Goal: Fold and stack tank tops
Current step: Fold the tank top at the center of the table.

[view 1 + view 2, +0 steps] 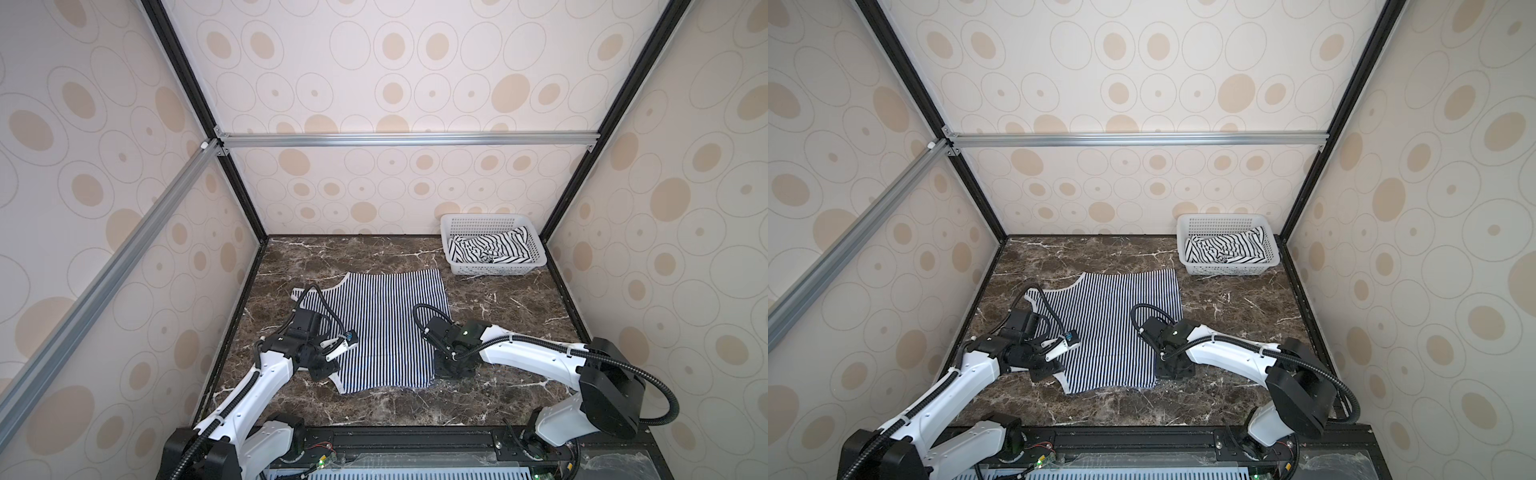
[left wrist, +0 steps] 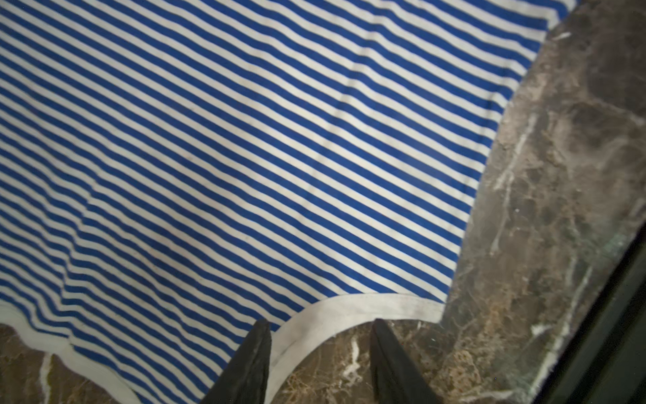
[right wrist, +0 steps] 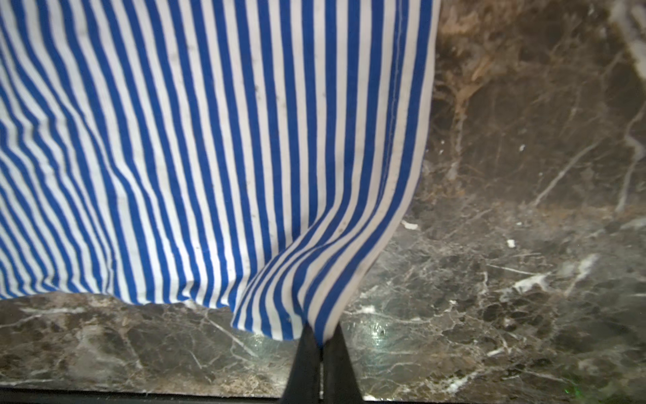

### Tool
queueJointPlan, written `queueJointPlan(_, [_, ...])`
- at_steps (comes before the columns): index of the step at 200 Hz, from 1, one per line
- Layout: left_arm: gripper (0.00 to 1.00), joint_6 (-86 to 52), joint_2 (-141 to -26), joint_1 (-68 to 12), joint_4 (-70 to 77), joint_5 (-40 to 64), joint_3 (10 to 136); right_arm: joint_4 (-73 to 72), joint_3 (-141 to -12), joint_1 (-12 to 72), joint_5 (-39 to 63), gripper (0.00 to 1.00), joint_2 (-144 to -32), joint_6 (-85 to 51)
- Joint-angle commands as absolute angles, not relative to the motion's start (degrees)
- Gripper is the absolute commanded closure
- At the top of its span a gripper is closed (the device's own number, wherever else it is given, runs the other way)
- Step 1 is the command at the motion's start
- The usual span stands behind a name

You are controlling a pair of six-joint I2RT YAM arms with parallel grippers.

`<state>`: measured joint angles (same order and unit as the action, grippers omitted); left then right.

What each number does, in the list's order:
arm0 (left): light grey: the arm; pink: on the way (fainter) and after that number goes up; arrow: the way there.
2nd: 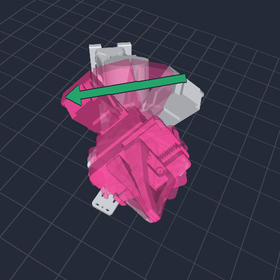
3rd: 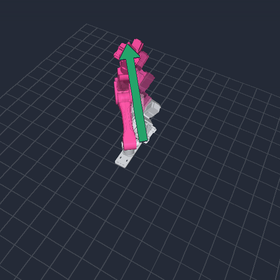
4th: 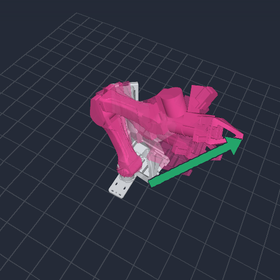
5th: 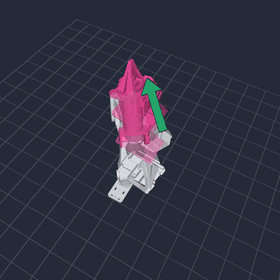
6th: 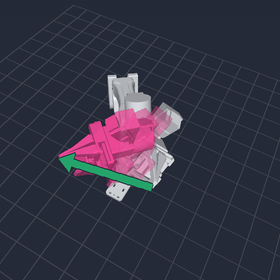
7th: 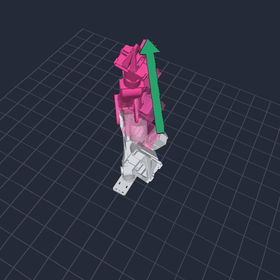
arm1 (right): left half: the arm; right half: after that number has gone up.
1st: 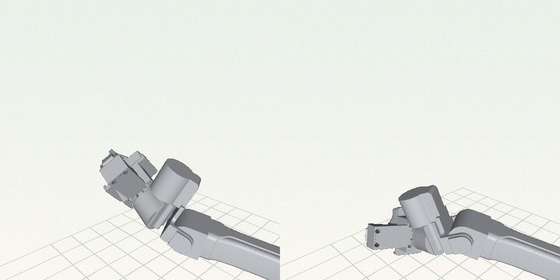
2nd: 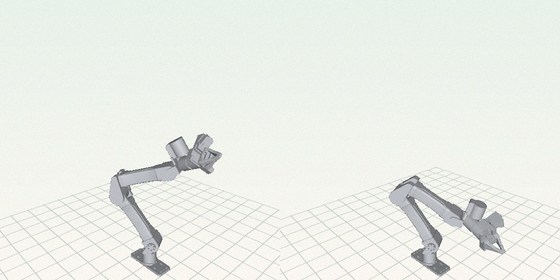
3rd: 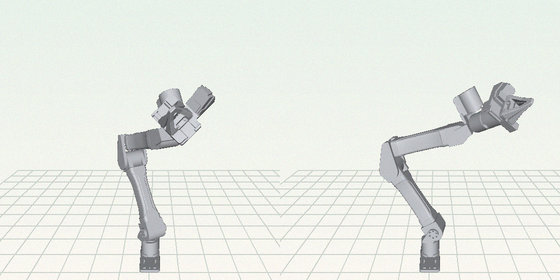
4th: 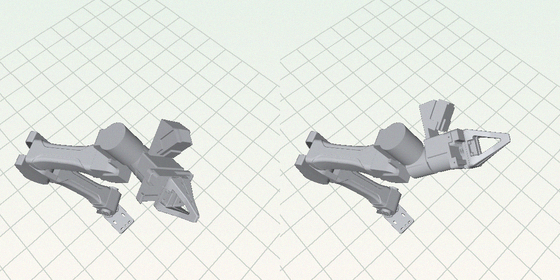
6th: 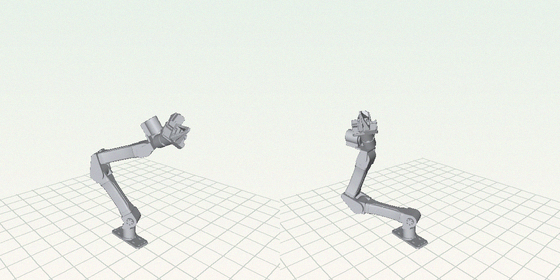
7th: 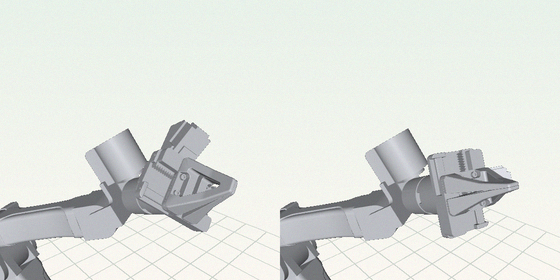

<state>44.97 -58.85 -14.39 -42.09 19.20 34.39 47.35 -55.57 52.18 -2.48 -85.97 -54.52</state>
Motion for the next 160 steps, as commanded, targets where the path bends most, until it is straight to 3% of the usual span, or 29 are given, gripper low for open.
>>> queueJointPlan(1, [0.47,48.09,-57.75,-16.18,-46.1,20.42,33.6,50.6,-57.49,52.57,-4.34,1.0,-86.6,-53.5])
queueJointPlan(102, [0.47,47.03,-62.94,-29.52,-43.7,18.94,32.82,50.2,-63.86,48.69,-4.26,1.0,-87.9,-51.49])
queueJointPlan(160, [0.48,46.86,-65.21,-31.24,-40.9,17.55,31.08,47.61,-63.81,45.11,-2.12,1.0,-87.8,-50.61])
